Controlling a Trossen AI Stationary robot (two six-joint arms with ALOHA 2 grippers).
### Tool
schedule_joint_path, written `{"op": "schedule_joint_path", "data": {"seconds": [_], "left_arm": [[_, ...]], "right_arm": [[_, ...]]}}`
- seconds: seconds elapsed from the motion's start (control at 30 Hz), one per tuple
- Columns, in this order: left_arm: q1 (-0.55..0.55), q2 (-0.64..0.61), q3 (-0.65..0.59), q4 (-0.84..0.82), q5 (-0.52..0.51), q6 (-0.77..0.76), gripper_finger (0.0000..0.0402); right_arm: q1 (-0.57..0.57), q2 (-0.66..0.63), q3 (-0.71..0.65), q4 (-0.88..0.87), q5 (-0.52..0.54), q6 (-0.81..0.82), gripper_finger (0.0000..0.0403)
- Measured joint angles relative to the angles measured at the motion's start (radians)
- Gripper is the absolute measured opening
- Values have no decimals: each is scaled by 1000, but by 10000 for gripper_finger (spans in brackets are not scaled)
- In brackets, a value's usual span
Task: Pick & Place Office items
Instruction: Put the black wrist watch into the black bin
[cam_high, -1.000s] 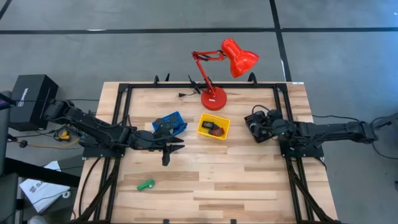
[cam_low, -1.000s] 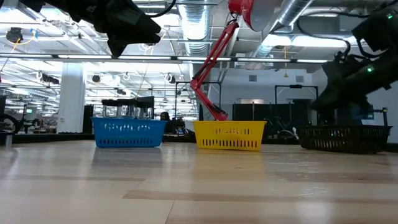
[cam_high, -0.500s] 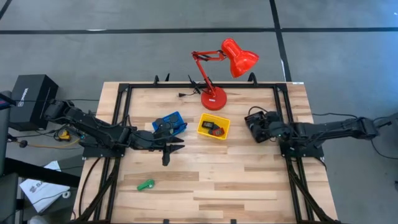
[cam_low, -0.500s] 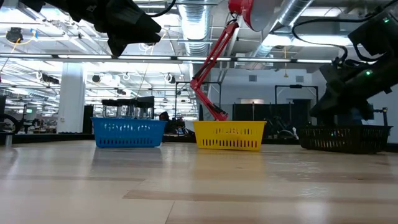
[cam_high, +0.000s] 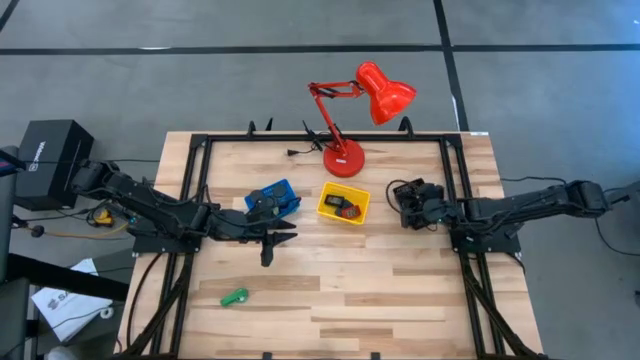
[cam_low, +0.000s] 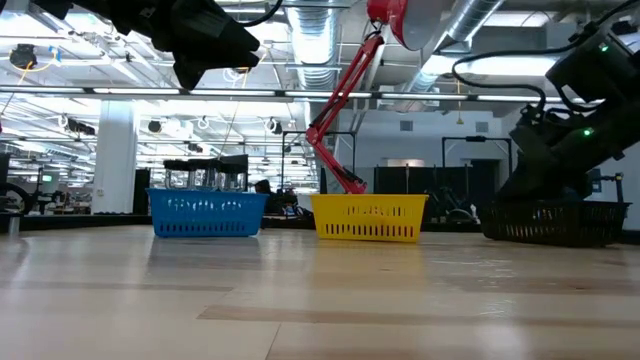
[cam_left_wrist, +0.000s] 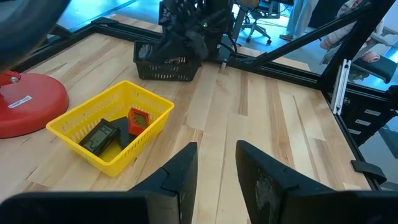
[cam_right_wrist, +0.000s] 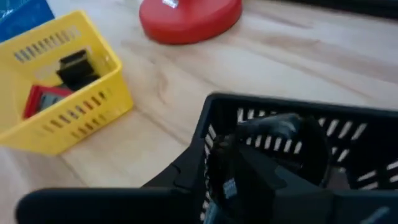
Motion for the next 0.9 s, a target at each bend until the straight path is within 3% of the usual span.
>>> {"op": "schedule_joint_path", "data": {"seconds": [0.3,0.5,0.7,0.9], "left_arm": [[0,0,0,0,0,0,104],[0,0,0,0,0,0,104],[0,0,0,0,0,0,104],[0,0,0,0,0,0,104]], "right_arm": [[0,4,1,-3,-60,-1,138],[0,4,77,-124,-60,-4,174],[0,4,185,-274,-58,-126,179],[0,63,191,-354,-78,-47,159]]}}
